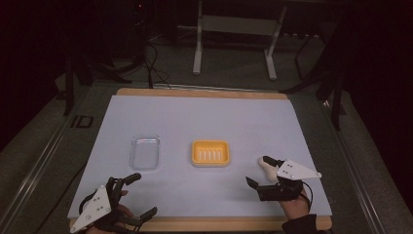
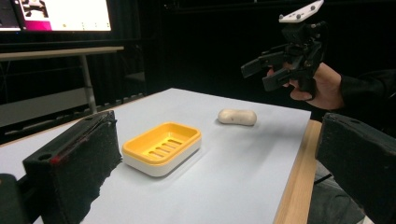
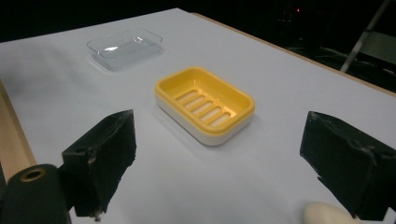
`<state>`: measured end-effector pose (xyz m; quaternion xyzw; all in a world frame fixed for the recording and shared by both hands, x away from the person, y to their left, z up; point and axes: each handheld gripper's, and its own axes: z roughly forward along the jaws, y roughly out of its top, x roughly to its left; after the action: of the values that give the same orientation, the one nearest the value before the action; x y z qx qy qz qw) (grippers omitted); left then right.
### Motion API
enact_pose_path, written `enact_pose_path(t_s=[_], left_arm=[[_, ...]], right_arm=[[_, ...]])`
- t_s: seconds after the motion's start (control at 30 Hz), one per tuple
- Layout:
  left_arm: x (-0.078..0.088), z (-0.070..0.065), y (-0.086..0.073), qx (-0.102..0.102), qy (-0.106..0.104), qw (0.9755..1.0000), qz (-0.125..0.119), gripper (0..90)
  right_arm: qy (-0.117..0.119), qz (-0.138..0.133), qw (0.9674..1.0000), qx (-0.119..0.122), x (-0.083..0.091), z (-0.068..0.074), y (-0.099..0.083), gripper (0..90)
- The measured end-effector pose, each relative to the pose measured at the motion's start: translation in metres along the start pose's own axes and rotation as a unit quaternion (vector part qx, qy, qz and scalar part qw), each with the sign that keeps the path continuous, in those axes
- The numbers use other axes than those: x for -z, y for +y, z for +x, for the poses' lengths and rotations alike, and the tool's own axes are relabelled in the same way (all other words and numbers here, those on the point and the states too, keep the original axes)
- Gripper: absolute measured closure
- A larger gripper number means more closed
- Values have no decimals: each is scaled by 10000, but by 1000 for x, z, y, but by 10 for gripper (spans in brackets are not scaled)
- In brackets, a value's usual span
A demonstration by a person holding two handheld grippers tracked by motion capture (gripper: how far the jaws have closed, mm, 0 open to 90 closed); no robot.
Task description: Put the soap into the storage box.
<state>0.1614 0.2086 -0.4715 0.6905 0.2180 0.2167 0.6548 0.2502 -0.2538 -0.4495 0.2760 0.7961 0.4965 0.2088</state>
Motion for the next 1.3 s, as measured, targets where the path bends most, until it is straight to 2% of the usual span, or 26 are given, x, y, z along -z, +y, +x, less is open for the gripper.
enact_pose_path(t_s=[0.17,0.2,0.27,0.37,0.4,0.47,0.5,0.67,0.8,1.0,1.03,1.1,1.13,1.17,1.2,1.3], left_arm=[[0,-1,-1,-25,17,10000,91,1],[0,-2,-1,-21,11,9999,102,1],[0,-3,-1,-27,-7,9999,134,1],[1,-3,-1,-37,-38,9998,182,1],[2,-2,-2,-25,-28,9998,213,1],[3,-2,-2,-8,-28,9998,210,1],[3,-1,-2,9,-23,9998,219,1],[2,0,-3,40,-24,9996,290,1],[1,-1,-4,25,-48,9994,336,1],[0,-1,-5,43,-56,9993,375,1],[0,-1,-5,38,-60,9992,386,1],[0,-1,-5,30,-58,9992,393,1],[-1,0,-4,48,-70,9993,373,1],[-1,0,-4,69,-64,9993,355,1],[-1,0,-4,76,-63,9993,355,1],[-1,1,-4,79,-52,9993,365,1]], right_arm=[[32,23,10000,10,1,0,0,104],[193,-25,9998,-65,3,-2,1,104],[206,-12,9998,-78,3,-3,2,104],[184,32,9998,-16,3,-3,2,104],[283,56,9996,78,2,-2,2,104],[286,79,9995,96,1,-2,2,104],[375,113,9992,85,-1,-2,1,108],[349,336,9986,220,-8,2,-3,130],[156,477,9982,340,-10,5,-2,159],[249,637,9971,344,-10,5,4,176],[218,691,9966,386,-10,5,6,176],[336,957,9940,408,-13,3,10,147],[336,957,9940,408,-13,3,10,147],[360,1083,9925,439,-14,3,11,150],[478,1424,9880,352,-15,3,14,133],[479,1578,9855,403,-16,4,16,126]])
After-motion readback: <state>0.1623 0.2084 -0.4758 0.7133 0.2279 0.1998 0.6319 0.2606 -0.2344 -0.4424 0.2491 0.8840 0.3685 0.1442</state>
